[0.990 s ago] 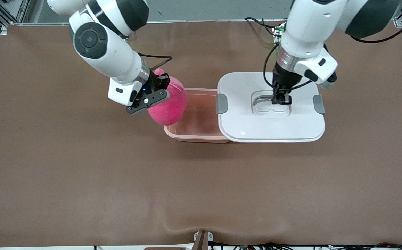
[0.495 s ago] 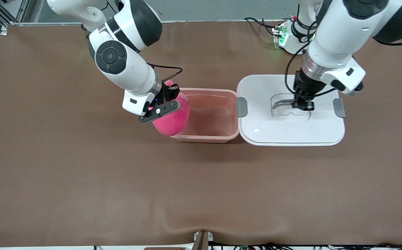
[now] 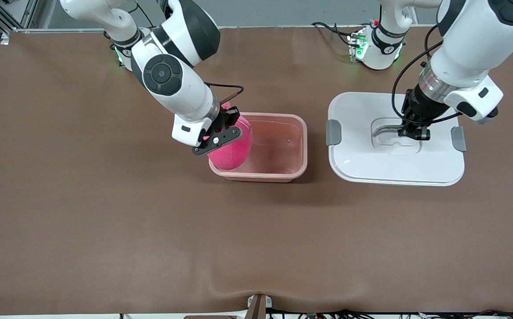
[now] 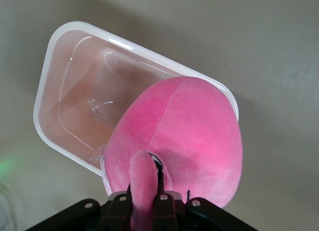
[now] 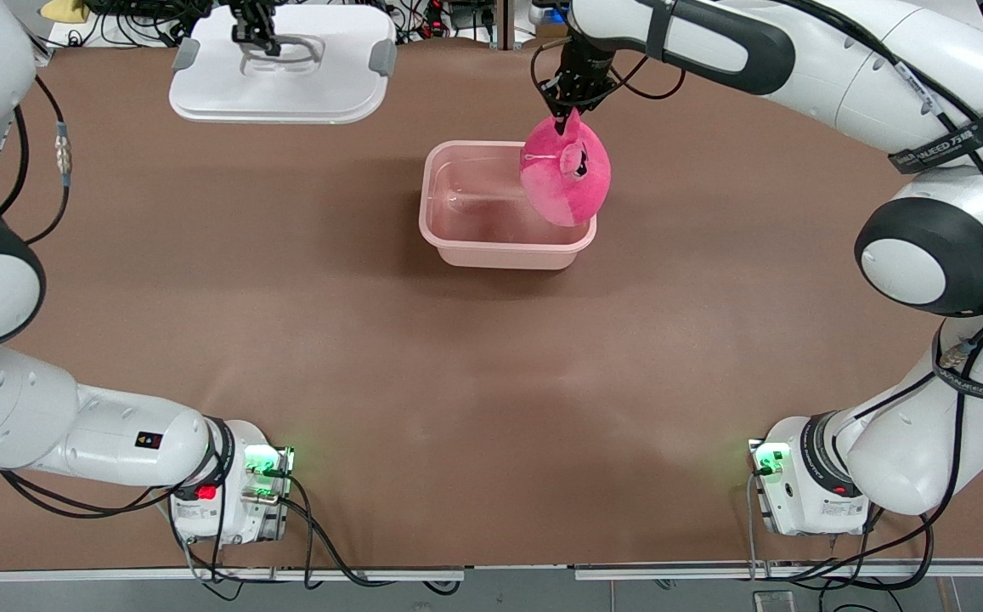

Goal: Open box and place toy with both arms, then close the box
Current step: 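Lower the pink plush into the open box with the right gripper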

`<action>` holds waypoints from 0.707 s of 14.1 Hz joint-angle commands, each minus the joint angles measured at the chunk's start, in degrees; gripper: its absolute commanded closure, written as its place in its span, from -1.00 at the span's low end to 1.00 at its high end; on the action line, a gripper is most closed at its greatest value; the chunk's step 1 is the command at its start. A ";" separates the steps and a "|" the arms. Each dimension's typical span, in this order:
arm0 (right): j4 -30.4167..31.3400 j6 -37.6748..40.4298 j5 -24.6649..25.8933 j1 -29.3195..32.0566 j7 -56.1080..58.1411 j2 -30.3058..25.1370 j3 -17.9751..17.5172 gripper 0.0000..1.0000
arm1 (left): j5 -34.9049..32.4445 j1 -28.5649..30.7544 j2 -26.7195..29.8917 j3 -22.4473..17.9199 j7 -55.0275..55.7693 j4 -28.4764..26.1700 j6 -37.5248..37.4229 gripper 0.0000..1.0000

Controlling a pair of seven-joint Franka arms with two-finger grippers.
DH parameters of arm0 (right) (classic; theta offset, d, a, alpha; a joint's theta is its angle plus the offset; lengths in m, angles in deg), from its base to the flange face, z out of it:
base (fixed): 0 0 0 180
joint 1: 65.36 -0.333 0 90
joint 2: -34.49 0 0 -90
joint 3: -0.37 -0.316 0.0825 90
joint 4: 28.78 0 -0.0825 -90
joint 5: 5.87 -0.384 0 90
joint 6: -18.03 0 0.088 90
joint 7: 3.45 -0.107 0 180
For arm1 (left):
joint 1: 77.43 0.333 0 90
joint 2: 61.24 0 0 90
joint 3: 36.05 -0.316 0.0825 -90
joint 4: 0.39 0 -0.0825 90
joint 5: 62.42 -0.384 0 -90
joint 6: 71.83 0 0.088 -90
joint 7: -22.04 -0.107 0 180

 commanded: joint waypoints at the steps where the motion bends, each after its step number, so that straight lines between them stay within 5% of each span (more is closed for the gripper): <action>1: -2.06 -0.37 1.14 -1.84 -1.03 2.23 0.68 1.00 | 3.54 3.39 4.59 0.46 -4.94 -5.62 2.62 1.00; 10: -1.98 -3.36 6.76 -3.16 -0.94 7.42 0.59 1.00 | 4.95 5.86 7.67 0.19 -8.47 -10.63 5.87 1.00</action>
